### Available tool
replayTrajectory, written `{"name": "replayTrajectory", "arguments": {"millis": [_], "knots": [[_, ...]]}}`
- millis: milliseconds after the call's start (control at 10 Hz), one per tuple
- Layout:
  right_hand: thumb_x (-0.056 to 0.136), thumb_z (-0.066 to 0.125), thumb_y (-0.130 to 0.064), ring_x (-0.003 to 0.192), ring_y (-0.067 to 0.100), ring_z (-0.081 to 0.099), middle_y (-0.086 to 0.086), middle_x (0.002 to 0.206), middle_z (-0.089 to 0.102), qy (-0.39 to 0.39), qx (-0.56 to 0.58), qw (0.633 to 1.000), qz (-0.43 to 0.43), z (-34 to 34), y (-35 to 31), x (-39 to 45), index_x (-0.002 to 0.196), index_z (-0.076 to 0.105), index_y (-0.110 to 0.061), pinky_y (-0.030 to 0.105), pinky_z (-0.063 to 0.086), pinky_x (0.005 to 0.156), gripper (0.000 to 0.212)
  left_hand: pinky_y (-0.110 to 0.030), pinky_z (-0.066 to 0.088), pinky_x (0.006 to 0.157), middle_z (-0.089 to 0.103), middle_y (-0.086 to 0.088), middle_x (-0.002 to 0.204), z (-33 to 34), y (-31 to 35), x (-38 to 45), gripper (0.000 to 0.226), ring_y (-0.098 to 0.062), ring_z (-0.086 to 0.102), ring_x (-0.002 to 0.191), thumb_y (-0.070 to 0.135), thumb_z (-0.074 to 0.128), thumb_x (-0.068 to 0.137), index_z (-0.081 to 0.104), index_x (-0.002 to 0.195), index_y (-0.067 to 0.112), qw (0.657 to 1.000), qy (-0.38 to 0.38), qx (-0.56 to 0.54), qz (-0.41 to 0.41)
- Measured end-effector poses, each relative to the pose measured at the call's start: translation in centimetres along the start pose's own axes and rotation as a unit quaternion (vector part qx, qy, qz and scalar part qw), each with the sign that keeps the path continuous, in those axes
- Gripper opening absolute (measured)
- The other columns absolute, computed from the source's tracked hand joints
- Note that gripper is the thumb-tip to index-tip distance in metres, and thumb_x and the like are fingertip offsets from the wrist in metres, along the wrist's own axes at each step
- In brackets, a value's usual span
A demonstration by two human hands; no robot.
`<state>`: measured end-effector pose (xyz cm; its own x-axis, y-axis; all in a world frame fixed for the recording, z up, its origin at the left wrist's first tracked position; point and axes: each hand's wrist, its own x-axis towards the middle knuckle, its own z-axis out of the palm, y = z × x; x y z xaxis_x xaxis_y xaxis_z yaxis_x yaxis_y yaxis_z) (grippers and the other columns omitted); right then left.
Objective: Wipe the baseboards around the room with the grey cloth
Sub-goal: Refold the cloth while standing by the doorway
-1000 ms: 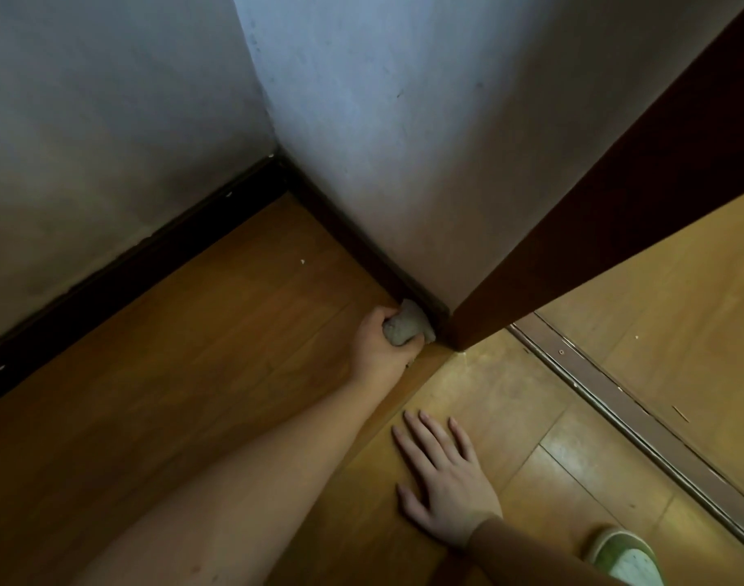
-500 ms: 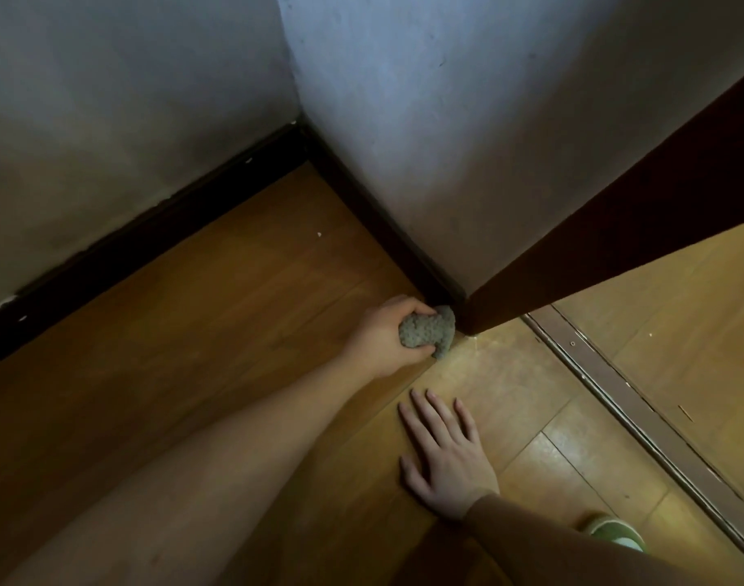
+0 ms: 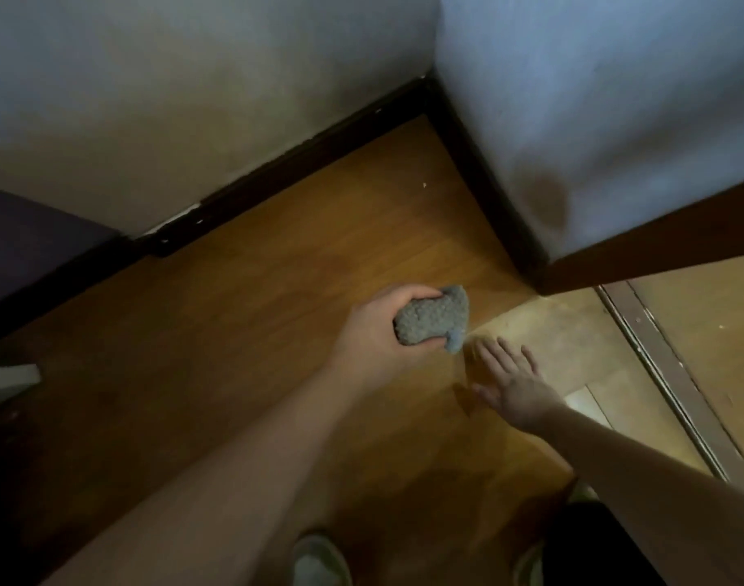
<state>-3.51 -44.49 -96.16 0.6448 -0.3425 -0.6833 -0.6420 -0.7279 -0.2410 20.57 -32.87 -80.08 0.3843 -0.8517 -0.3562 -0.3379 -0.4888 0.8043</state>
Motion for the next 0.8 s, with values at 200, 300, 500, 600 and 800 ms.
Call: {"name": "replayTrajectory", "arguments": {"millis": [200, 300, 500, 600, 800], "knots": [[0.103, 0.043, -0.041, 0.088, 0.019, 0.067, 0.000, 0.098, 0.067, 0.021, 0.142, 0.989, 0.028, -9.2, -7.8, -13.4, 0.124, 0.059, -0.021, 0.026, 0.044, 0.067, 0.033, -0.001, 0.041, 0.078, 0.056, 0.029, 0.114, -6.6, 8.2, -10.0, 0.051, 0.014, 0.050, 0.107, 0.035, 0.085, 0.076, 0.055, 0.111, 0.058, 0.996, 0.041, -0.050, -0.064], [0.102, 0.047, -0.042, 0.080, 0.005, 0.063, 0.000, 0.099, 0.071, -0.007, 0.246, 0.968, 0.049, -13.5, -11.7, -20.0, 0.119, 0.063, -0.016, 0.025, 0.052, 0.075, 0.035, -0.003, 0.043, 0.076, 0.053, 0.035, 0.113, -9.9, 13.1, -15.7, 0.050, 0.014, 0.053, 0.103, 0.038, 0.085, 0.075, 0.057, 0.112, 0.057, 0.987, 0.073, -0.095, -0.102], [0.103, 0.041, -0.047, 0.058, 0.005, 0.055, -0.007, 0.072, 0.061, 0.013, 0.195, 0.980, 0.041, -25.7, -20.4, -31.3, 0.101, 0.061, -0.016, 0.019, 0.039, 0.051, 0.037, -0.024, 0.056, 0.078, 0.056, 0.026, 0.111, -18.9, 23.9, -27.7, 0.050, 0.004, 0.058, 0.098, 0.035, 0.085, 0.076, 0.056, 0.113, 0.054, 0.978, 0.101, -0.110, -0.148], [0.102, 0.041, -0.050, 0.060, 0.010, 0.058, -0.005, 0.070, 0.060, 0.026, 0.168, 0.985, 0.005, -33.2, -26.2, -39.0, 0.095, 0.060, -0.014, 0.020, 0.038, 0.050, 0.041, -0.017, 0.052, 0.075, 0.054, 0.031, 0.110, -22.7, 29.0, -34.3, 0.051, 0.007, 0.055, 0.100, 0.035, 0.084, 0.077, 0.053, 0.109, 0.059, 0.982, 0.111, -0.093, -0.121], [0.100, 0.048, -0.046, 0.079, -0.009, 0.057, -0.014, 0.089, 0.060, 0.053, 0.265, 0.956, -0.111, -39.1, -33.3, -52.9, 0.108, 0.060, -0.027, 0.007, 0.041, 0.064, 0.025, -0.008, 0.046, 0.081, 0.054, 0.028, 0.114, -28.1, 38.2, -45.3, 0.053, 0.005, 0.053, 0.107, 0.029, 0.084, 0.076, 0.053, 0.113, 0.053, 0.991, 0.115, -0.059, -0.043]]}}
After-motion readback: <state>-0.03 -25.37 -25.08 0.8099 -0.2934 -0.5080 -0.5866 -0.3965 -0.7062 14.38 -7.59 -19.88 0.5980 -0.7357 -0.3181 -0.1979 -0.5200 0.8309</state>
